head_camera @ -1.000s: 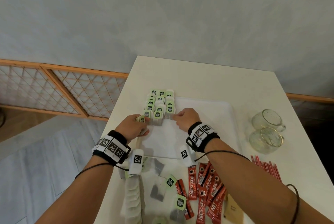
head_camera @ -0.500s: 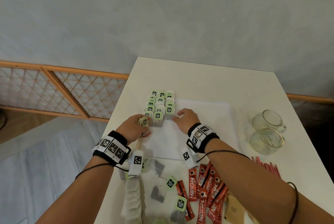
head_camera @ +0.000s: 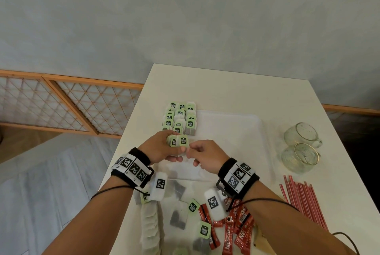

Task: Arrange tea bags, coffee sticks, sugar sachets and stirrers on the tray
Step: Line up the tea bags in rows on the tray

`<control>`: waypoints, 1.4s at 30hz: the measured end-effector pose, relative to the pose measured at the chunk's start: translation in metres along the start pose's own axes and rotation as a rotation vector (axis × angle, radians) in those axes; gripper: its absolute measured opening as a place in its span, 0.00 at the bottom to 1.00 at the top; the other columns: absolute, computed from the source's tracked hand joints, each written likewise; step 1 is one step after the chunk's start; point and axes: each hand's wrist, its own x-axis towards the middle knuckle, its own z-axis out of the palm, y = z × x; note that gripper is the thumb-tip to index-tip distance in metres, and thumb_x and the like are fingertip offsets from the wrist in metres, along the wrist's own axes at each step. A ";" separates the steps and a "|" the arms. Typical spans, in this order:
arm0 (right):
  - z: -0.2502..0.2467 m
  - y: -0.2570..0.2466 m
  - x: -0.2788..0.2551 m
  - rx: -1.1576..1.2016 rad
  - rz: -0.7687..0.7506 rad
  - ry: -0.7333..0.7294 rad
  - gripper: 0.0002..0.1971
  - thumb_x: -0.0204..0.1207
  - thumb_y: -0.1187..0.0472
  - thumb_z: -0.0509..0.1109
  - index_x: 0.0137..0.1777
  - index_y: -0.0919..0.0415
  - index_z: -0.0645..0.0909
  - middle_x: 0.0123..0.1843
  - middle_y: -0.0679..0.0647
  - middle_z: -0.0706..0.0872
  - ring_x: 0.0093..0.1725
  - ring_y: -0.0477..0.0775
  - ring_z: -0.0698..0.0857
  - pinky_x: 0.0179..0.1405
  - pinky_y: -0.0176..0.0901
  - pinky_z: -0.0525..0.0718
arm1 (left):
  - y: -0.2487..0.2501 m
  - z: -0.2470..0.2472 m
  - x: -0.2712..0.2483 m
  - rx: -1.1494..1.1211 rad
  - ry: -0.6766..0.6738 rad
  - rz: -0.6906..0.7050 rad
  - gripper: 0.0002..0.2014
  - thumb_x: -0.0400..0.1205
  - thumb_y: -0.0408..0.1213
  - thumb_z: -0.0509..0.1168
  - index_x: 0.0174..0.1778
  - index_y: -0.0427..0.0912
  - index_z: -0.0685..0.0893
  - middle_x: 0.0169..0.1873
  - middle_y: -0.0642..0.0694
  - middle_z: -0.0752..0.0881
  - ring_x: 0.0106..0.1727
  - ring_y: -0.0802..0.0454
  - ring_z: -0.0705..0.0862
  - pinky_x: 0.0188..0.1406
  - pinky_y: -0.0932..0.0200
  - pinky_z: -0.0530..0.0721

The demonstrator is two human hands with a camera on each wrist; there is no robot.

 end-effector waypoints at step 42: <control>-0.012 -0.014 0.046 -0.240 0.035 0.161 0.12 0.79 0.48 0.74 0.46 0.57 0.86 0.40 0.52 0.88 0.35 0.53 0.85 0.40 0.51 0.88 | -0.016 -0.015 -0.001 0.104 0.074 0.002 0.13 0.79 0.35 0.76 0.58 0.37 0.86 0.41 0.40 0.92 0.37 0.51 0.90 0.28 0.65 0.82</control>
